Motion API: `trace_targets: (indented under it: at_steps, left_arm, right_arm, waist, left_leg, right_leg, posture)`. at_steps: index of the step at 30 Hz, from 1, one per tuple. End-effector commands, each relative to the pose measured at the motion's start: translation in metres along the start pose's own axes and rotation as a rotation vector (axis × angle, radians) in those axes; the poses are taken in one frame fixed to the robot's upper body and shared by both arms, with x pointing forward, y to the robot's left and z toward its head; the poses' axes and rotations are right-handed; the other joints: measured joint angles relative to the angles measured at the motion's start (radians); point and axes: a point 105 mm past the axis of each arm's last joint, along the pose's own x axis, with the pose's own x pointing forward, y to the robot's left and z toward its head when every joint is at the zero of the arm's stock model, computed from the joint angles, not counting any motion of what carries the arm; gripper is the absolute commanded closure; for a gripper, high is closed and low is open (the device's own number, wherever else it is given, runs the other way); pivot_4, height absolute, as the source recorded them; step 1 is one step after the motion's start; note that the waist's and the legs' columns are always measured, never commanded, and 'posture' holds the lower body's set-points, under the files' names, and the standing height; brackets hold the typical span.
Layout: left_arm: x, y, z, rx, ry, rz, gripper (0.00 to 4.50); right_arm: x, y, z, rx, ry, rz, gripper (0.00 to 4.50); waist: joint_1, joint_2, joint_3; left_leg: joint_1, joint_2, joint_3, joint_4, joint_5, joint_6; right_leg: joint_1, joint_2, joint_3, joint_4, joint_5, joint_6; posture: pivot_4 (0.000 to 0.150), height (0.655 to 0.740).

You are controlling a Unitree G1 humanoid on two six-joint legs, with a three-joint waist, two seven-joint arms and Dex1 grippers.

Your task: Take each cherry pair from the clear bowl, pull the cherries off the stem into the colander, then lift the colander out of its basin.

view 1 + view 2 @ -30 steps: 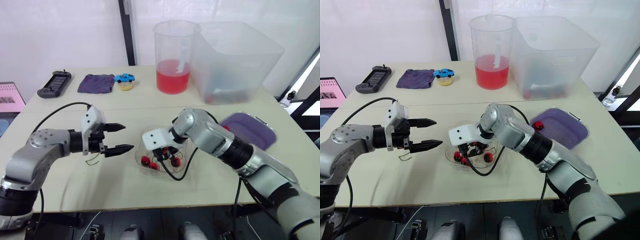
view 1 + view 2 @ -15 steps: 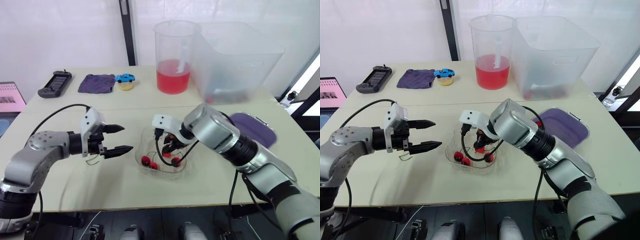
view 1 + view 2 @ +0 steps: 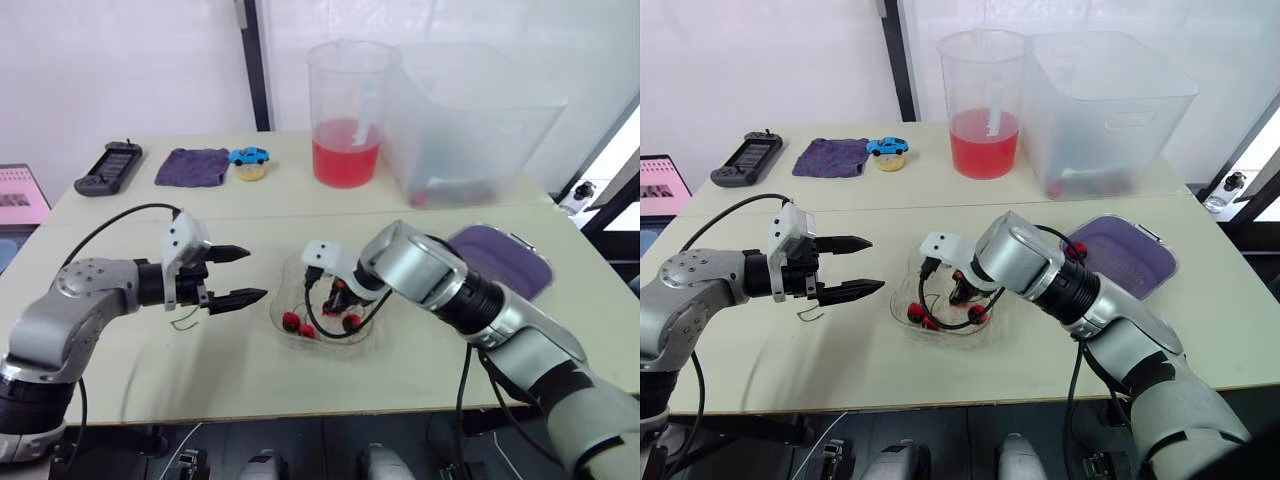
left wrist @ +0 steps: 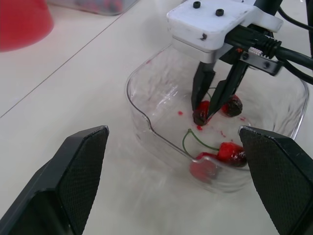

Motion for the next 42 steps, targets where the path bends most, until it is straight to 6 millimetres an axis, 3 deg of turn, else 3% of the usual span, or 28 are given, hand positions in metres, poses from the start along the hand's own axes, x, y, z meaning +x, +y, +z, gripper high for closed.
trace_targets:
  at_steps: [1,10,17,22,25,28,32,35,42]
  left_arm:
    - [-0.003,0.002,0.009,0.041,-0.015,0.014,0.0]
    - [-0.003,0.003,0.01,0.037,-0.014,0.013,0.0]
    - [-0.002,0.002,0.009,0.037,-0.009,0.009,0.0]
    - [-0.001,0.002,0.01,0.04,-0.012,0.004,0.0]
    - [0.002,0.003,0.014,0.045,-0.033,0.001,0.0]
    - [0.003,0.005,0.017,0.048,-0.044,-0.01,0.0]
    - [0.008,0.004,0.021,0.041,-0.074,-0.044,0.0]
    - [0.011,0.004,0.022,0.043,-0.079,-0.063,0.0]
    - [0.016,-0.003,0.028,0.04,-0.106,-0.156,0.0]
  right_arm:
    - [-0.008,-0.001,0.009,-0.075,-0.032,-0.019,3.79]
    - [-0.023,0.012,0.031,-0.661,-0.11,-0.006,3.79]
    - [-0.017,0.005,0.03,-0.885,-0.091,-0.008,3.79]
    - [-0.025,0.011,0.036,-0.912,-0.157,0.026,1.57]
    - [-0.044,0.016,0.039,-0.849,-0.257,0.053,0.11]
    - [-0.061,0.01,0.032,-0.706,-0.278,0.052,0.04]
    - [-0.07,-0.014,0.01,-0.341,-0.187,-0.073,0.04]
    - [-0.064,-0.016,-0.002,-0.153,-0.132,-0.105,0.04]
    - [-0.041,-0.009,-0.003,0.003,-0.087,-0.12,0.04]
  waist:
    - [0.001,0.0,0.0]
    - [-0.001,0.0,0.0]
    - [0.001,0.0,0.0]
    - [0.0,0.0,0.0]
    - [0.003,0.0,0.0]
    - [0.006,0.0,0.0]
    - [0.005,0.0,0.0]
    - [0.003,0.0,0.0]
    - [0.0,0.0,0.0]
  left_leg:
    - [0.0,0.0,0.0,0.0,0.0,0.0]
    - [0.0,0.0,0.0,0.0,0.0,0.0]
    - [0.0,0.0,0.001,0.0,0.0,0.0]
    - [0.0,0.0,0.0,0.0,0.0,0.0]
    - [0.0,0.0,0.0,0.0,0.0,0.0]
    - [-0.001,0.0,0.0,0.001,0.0,0.0]
    - [-0.001,0.0,-0.001,0.001,0.0,0.0]
    - [-0.001,0.0,0.0,0.001,0.0,0.0]
    - [-0.002,0.0,0.0,0.0,0.0,0.0]
  right_leg:
    - [0.0,0.0,0.0,0.0,0.0,0.0]
    - [0.0,0.0,0.0,0.0,0.0,0.0]
    - [0.0,0.0,0.0,0.0,0.0,0.0]
    - [0.0,0.0,0.0,0.0,0.0,0.0]
    - [0.0,0.0,0.0,0.0,0.0,0.0]
    - [0.0,0.0,0.0,0.0,0.0,0.0]
    - [0.0,0.0,-0.001,0.0,0.0,0.0]
    - [0.0,0.0,0.0,0.0,0.0,0.0]
    - [-0.002,0.0,0.0,0.0,0.0,0.0]
  posture:
    - [0.15,0.7337]
    - [0.15,0.7337]
    - [0.15,0.7337]
    - [0.15,0.7337]
    - [0.15,0.7337]
    - [0.15,0.7337]
    - [0.15,0.7337]
    - [0.15,0.7337]
    - [0.15,0.7337]
